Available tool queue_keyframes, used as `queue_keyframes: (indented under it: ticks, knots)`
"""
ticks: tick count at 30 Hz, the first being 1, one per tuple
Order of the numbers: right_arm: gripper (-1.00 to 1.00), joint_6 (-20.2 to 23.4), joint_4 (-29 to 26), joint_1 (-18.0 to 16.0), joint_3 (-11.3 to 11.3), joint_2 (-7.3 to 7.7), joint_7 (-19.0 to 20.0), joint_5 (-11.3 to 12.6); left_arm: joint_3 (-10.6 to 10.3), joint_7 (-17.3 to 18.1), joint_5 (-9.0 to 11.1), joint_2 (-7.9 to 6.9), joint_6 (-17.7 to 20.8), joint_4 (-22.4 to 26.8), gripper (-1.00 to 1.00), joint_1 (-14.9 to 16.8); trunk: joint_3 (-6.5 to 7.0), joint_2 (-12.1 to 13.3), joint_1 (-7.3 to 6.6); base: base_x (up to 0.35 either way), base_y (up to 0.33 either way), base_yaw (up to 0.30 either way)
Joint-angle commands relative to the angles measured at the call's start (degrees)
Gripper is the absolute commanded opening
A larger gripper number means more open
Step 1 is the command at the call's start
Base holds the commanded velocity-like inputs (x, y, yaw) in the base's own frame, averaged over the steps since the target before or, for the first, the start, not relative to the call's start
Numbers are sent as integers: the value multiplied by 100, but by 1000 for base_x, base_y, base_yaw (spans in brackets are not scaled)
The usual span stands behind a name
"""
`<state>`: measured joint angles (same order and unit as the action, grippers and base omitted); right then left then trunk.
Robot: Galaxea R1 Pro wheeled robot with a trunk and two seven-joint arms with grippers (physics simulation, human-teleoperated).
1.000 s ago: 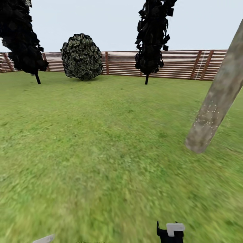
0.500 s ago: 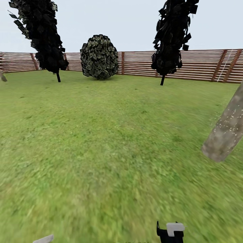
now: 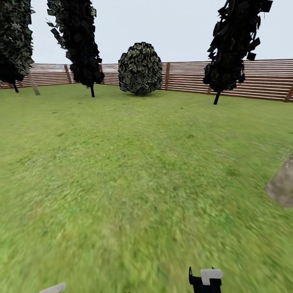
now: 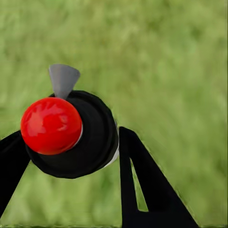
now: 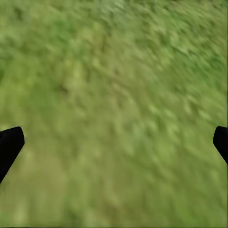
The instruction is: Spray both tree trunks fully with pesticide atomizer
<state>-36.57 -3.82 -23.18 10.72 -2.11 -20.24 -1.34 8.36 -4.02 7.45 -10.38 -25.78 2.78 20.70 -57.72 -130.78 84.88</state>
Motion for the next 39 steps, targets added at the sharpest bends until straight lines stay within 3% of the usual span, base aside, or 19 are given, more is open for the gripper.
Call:
queue_keyframes:
  ticks: [1, 39]
  knots:
    - [100, 1, 4, -3, 44, -2, -59, -15, 8, 6, 29, 1, -19, -6, -100, 4, -5, -2, -2, -73, 0, 279]
    - [100, 18, 4, -3, 44, -9, -57, -15, 8, 7, 29, 1, -15, -15, -100, 4, -5, -2, -2, -4, 0, 279]
